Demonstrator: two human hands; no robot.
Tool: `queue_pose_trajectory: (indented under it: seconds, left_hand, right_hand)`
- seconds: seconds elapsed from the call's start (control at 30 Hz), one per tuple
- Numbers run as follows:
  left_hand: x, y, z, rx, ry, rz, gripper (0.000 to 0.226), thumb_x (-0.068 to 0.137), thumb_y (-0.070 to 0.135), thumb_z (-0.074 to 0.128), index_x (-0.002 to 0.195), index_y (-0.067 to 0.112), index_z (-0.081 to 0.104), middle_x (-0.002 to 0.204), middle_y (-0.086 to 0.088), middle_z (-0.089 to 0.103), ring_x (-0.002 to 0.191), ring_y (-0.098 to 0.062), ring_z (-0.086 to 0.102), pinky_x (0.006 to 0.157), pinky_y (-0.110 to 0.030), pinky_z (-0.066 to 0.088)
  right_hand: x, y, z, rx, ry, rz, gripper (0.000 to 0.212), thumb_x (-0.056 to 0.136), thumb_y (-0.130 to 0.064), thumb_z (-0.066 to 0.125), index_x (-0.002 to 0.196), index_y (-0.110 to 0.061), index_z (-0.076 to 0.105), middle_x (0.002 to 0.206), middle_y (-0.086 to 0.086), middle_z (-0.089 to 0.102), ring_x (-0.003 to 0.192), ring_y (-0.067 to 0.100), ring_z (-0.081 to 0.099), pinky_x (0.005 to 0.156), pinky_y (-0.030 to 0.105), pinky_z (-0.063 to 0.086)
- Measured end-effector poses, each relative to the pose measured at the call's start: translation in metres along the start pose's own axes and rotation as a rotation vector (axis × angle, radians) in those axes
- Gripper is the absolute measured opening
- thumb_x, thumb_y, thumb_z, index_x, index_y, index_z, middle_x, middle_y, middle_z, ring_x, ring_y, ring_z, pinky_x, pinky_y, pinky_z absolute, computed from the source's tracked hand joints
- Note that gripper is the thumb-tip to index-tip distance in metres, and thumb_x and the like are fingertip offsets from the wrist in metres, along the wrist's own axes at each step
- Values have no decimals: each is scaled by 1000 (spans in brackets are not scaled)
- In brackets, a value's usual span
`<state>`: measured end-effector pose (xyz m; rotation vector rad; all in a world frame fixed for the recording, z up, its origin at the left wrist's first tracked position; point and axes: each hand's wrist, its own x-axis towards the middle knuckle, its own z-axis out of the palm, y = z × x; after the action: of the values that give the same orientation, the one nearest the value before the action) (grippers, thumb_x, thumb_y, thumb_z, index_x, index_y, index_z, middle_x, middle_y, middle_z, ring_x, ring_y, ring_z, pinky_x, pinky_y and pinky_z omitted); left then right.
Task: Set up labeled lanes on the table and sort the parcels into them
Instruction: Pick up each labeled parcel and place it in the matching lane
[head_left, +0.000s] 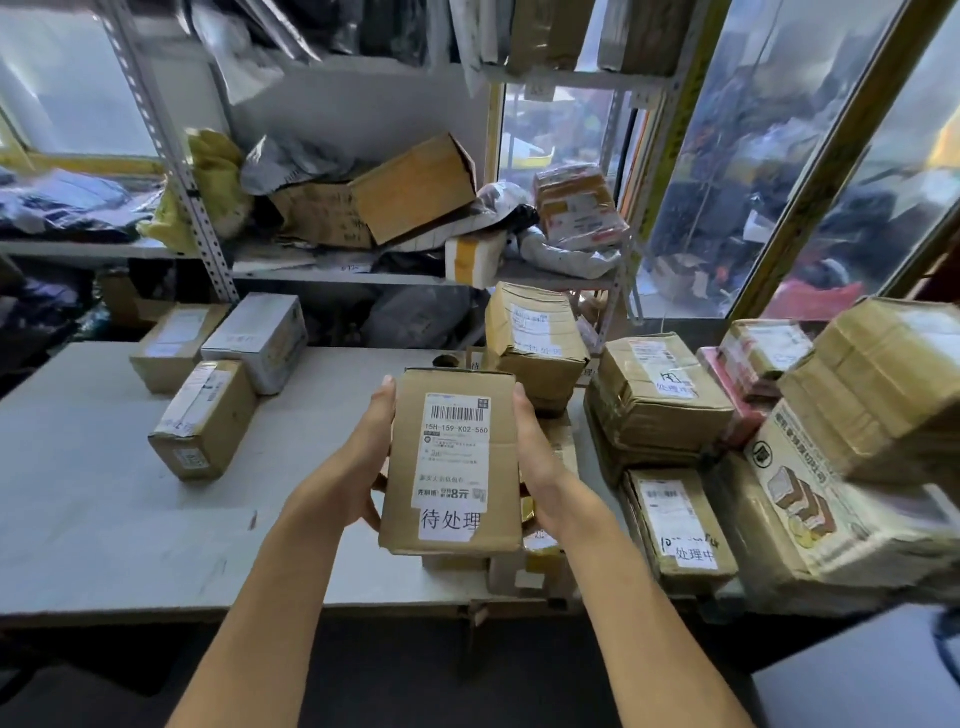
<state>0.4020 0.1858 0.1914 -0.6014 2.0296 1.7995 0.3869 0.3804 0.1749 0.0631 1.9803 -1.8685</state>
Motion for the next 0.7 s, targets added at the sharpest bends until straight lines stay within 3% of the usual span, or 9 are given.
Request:
queue_pose_trajectory:
  seconds: [0.1, 0.2, 0.27, 0.37, 0.43, 0.6, 0.7]
  left_hand:
    - [8, 15, 23, 2, -8, 14, 69, 90, 84, 7, 127, 56, 58, 123, -9, 65, 108, -46, 62, 87, -75, 48]
    - [19, 24, 53, -1, 3, 9, 69, 89, 85, 7, 104, 52, 65, 114, -7, 68, 107, -41, 62, 91, -71, 48]
    - [26, 27, 73, 21, -7, 3, 70, 88, 86, 7, 97, 49, 66, 112, -8, 68, 106, -41, 63, 89, -70, 51]
    - [37, 31, 93, 25, 0, -26, 72, 87, 87, 9, 97, 43, 65, 107, -7, 65, 102, -40, 61, 92, -72, 48]
    - [46, 33, 102, 31, 8, -34, 73, 87, 87, 9, 105, 40, 61, 103, -4, 62, 95, -36, 59, 95, -73, 45]
    - [62, 40, 111, 87, -18, -63, 82, 83, 90, 8, 124, 39, 57, 113, -11, 63, 103, -41, 61, 90, -70, 50]
    - [68, 42, 118, 76, -46, -68, 79, 82, 92, 10, 121, 40, 56, 118, -10, 61, 107, -41, 60, 90, -72, 49]
  right_hand:
    - [4, -7, -32, -4, -6, 17, 61, 105, -65, 10, 137, -36, 53, 132, -10, 60, 112, 8, 56, 90, 29, 42]
    - [14, -12, -63, -39, -7, 7, 70, 105, -66, 10, 149, -31, 50, 146, -8, 56, 136, 14, 49, 95, 23, 40]
    - [20, -10, -80, -54, -16, 29, 71, 104, -66, 8, 155, -30, 44, 154, 1, 53, 141, 19, 48, 76, 15, 46]
    - [26, -10, -101, -67, -25, 45, 72, 103, -67, 8, 154, -31, 45, 152, 1, 54, 115, 12, 60, 67, 17, 41]
    - [29, -7, -111, -57, -29, 41, 72, 103, -67, 9, 153, -32, 46, 149, -1, 56, 100, 4, 59, 66, 17, 40]
    - [43, -4, -121, 6, -8, 87, 72, 102, -70, 10, 150, -34, 50, 148, 1, 58, 109, 13, 58, 72, 24, 45]
    - [48, -7, -128, 32, 10, 126, 75, 100, -74, 11, 148, -34, 53, 146, 5, 60, 114, 19, 57, 76, 31, 47]
